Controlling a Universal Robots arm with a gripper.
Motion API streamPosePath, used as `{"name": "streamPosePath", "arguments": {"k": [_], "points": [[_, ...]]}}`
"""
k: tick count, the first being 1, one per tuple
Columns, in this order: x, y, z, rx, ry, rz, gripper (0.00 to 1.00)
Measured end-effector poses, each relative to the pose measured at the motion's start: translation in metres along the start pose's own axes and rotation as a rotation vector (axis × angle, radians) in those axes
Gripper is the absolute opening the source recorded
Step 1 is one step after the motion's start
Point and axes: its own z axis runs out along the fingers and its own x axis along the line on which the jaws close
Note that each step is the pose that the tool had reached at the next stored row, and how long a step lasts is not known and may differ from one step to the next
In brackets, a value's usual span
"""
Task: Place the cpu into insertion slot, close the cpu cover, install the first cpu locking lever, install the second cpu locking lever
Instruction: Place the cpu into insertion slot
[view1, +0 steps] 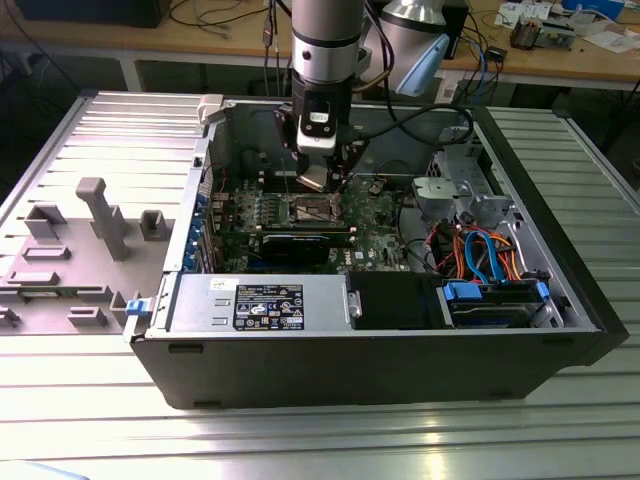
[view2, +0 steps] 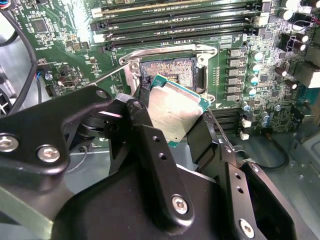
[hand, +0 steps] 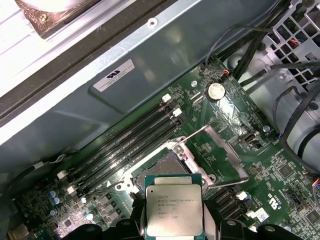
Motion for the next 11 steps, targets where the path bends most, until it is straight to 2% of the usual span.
{"name": "streamPosePath", "arguments": {"k": [11], "points": [[0.0000,0.0000,0.0000,-0.0006,-0.0019,0.029,0.55]]}}
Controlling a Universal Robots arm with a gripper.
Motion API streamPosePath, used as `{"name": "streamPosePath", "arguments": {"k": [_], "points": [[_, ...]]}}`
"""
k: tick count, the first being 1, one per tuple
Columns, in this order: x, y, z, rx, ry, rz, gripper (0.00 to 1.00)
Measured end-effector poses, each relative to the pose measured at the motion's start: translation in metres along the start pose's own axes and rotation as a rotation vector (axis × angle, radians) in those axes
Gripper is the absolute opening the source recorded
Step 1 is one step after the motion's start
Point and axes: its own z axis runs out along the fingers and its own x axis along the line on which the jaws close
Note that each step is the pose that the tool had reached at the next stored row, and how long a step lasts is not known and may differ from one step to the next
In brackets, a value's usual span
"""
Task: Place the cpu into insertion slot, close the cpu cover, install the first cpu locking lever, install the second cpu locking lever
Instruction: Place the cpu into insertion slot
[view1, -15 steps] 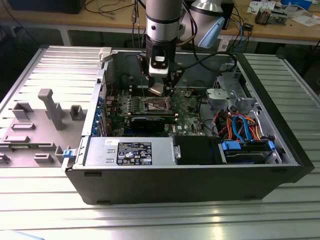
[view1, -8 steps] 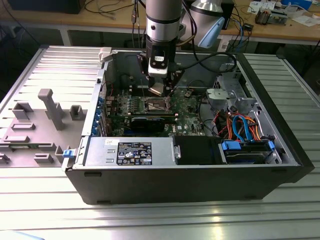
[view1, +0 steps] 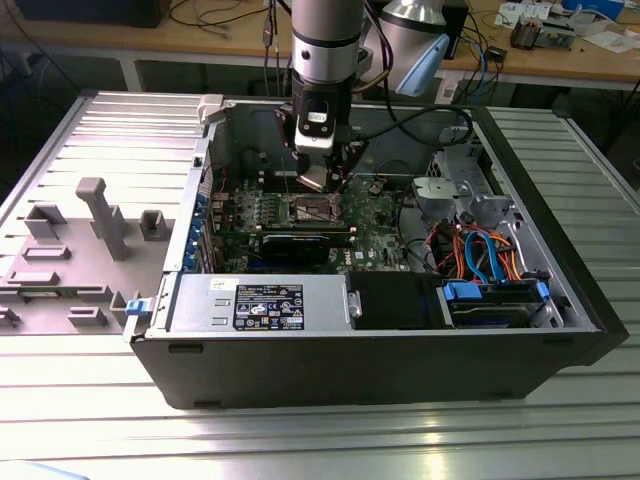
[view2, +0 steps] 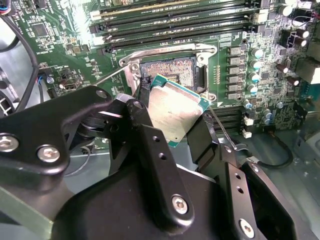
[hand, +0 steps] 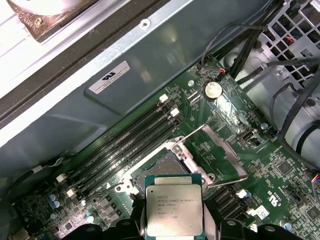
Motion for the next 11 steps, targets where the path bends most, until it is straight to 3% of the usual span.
{"name": "streamPosePath", "arguments": {"k": [11], "points": [[0.0000,0.0000,0.0000,-0.0006,-0.0023,0.036,0.55]]}}
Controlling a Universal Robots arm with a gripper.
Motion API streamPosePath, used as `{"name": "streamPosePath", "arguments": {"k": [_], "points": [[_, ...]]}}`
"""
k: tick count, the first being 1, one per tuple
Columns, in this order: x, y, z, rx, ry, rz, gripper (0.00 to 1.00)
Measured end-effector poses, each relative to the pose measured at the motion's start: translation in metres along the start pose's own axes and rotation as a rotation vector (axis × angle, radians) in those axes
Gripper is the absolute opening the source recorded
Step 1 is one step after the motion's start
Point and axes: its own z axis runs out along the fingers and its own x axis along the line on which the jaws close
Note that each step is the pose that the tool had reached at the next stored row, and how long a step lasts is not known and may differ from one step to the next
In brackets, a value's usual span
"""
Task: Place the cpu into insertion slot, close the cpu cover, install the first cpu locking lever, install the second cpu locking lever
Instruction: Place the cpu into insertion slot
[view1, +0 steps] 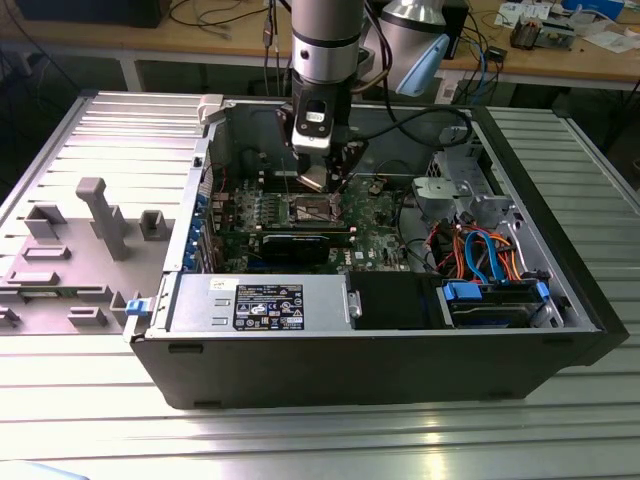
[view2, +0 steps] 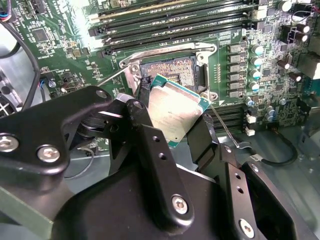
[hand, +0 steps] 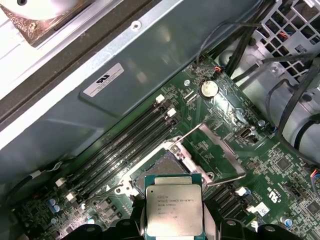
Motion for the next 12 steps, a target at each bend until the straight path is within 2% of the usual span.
{"name": "streamPosePath", "arguments": {"k": [12], "points": [[0.0000,0.0000,0.0000,-0.0008,-0.0026,0.042,0.55]]}}
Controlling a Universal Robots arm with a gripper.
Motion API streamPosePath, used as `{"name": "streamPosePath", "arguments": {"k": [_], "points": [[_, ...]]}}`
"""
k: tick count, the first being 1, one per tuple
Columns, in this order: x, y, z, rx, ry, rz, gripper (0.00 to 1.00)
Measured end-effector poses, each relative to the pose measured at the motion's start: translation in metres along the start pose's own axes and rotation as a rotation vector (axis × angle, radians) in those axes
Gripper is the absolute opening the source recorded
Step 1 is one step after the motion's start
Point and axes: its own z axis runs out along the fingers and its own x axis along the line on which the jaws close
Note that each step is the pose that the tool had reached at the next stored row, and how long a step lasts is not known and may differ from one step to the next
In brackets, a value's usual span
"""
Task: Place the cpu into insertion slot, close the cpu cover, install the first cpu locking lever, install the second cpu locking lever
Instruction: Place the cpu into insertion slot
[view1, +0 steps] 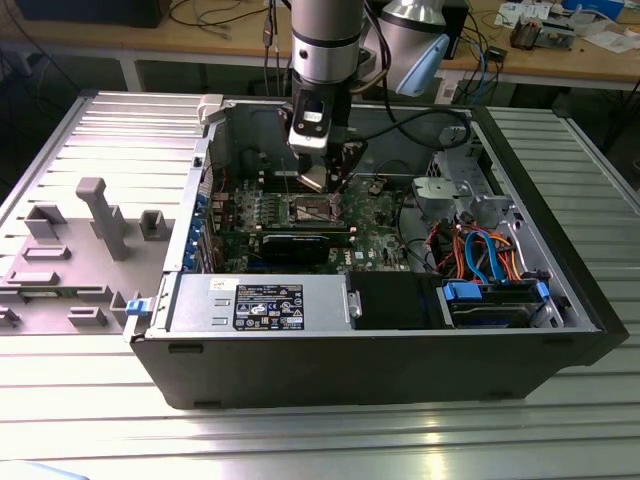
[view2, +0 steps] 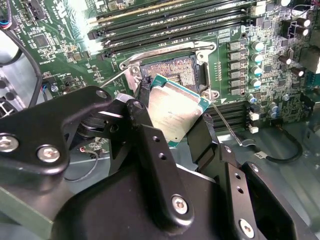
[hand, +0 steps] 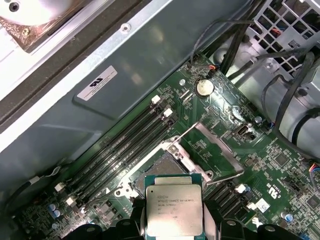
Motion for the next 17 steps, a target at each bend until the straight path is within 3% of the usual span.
{"name": "streamPosePath", "arguments": {"k": [7,10,17], "points": [[0.0000,0.0000,0.0000,-0.0004,-0.0015,0.023,0.55],[0.0000,0.0000,0.0000,-0.0011,-0.0041,0.065,0.55],[0.0000,0.0000,0.0000,-0.0016,-0.0055,0.089,0.55]]}}
